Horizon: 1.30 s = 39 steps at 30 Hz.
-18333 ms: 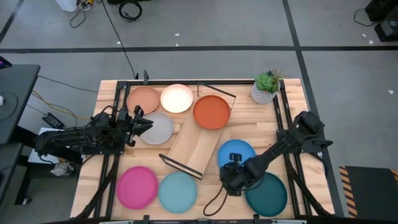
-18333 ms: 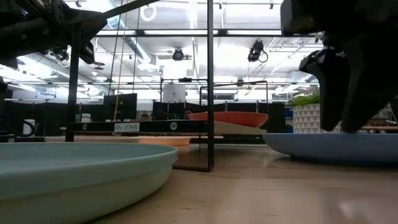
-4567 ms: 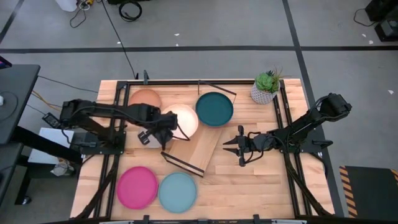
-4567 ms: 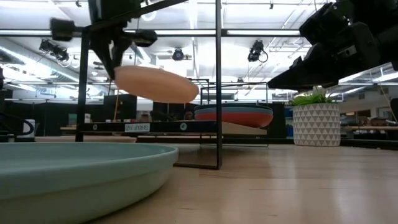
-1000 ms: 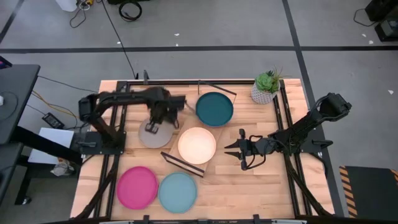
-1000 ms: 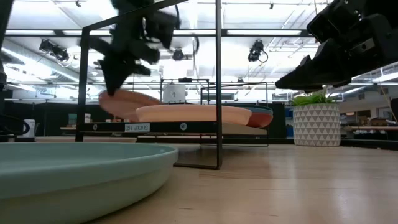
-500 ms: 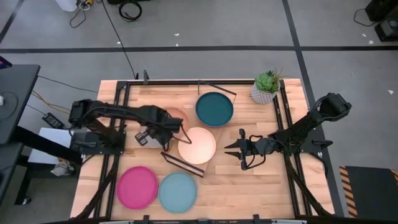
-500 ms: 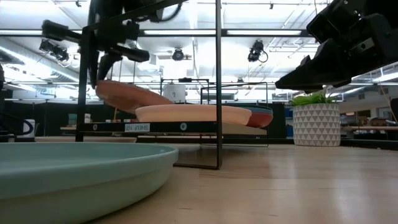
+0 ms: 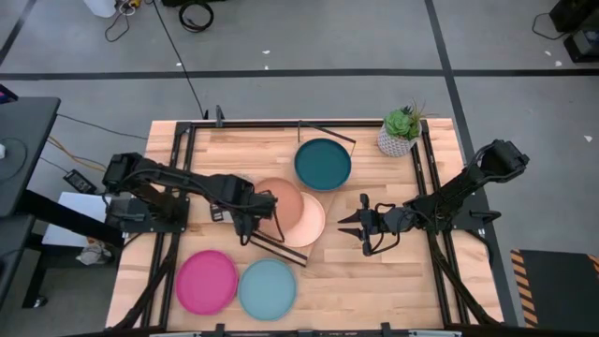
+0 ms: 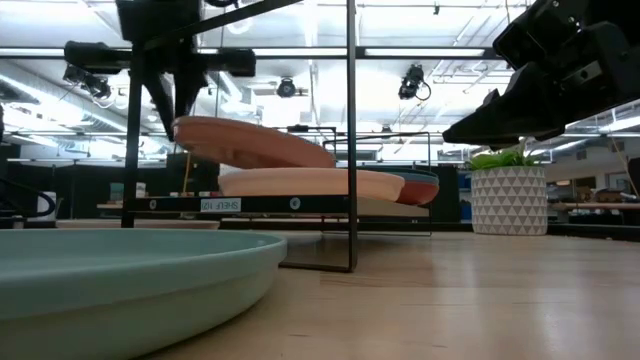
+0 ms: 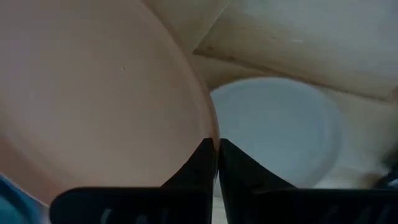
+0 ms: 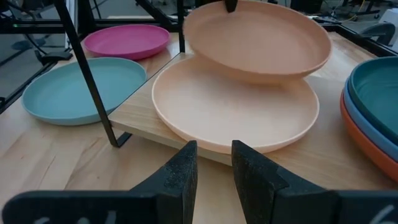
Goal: Place and stack plates onto a shelf
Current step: Stack the brown plate on top of the white plate on the shelf, then stack the grey plate on top of the brown plate on the shelf
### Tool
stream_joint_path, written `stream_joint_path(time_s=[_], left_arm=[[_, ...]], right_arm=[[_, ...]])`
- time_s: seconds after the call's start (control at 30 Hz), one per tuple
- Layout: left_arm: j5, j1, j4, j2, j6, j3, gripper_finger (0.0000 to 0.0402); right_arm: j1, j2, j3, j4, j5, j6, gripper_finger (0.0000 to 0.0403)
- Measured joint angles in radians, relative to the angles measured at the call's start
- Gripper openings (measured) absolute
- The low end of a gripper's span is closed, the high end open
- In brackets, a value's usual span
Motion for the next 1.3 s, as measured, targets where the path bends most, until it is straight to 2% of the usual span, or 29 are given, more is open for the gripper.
stream_joint_path(time_s=[0.13, 0.3, 0.47, 0.73, 0.9, 1.0, 1.17, 1.3], left_arm=[[0.006, -0.019, 0.08, 0.0, 0.101, 0.0, 0.0014], [0.093, -0.019, 0.184, 0.0, 0.204, 0.0, 0.0014], [0.174, 0.001, 0.223, 0.032, 0.196, 0.0, 0.0021], [0.198, 0.036, 0.273, 0.085, -0.022, 0.002, 0.0101], [0.134, 0.036, 0.273, 0.071, -0.167, 0.002, 0.0144], [0.117, 0.054, 0.222, 0.045, -0.265, 0.001, 0.015], [0.159, 0.151, 0.071, 0.007, -0.489, -0.001, 0.0142], [0.274, 0.224, 0.062, -0.026, -0.572, -0.001, 0.013]], right_arm=[[-0.002, 0.0, 0.0, 0.0, 0.005, 0.001, 0.0105], [-0.002, 0.0, 0.0, -0.001, 0.05, 0.015, 0.0105], [-0.002, 0.0, 0.0, -0.001, 0.05, 0.017, 0.0105], [-0.001, 0.0, 0.0, -0.008, 0.049, 0.019, 0.0105], [-0.001, 0.0, 0.0, -0.012, 0.049, 0.019, 0.0105], [-0.001, 0.0, 0.0, -0.016, 0.049, 0.019, 0.0105], [-0.001, 0.0, 0.0, -0.019, 0.044, 0.022, 0.0105], [-0.001, 0.0, 0.0, -0.003, 0.041, 0.015, 0.0105]])
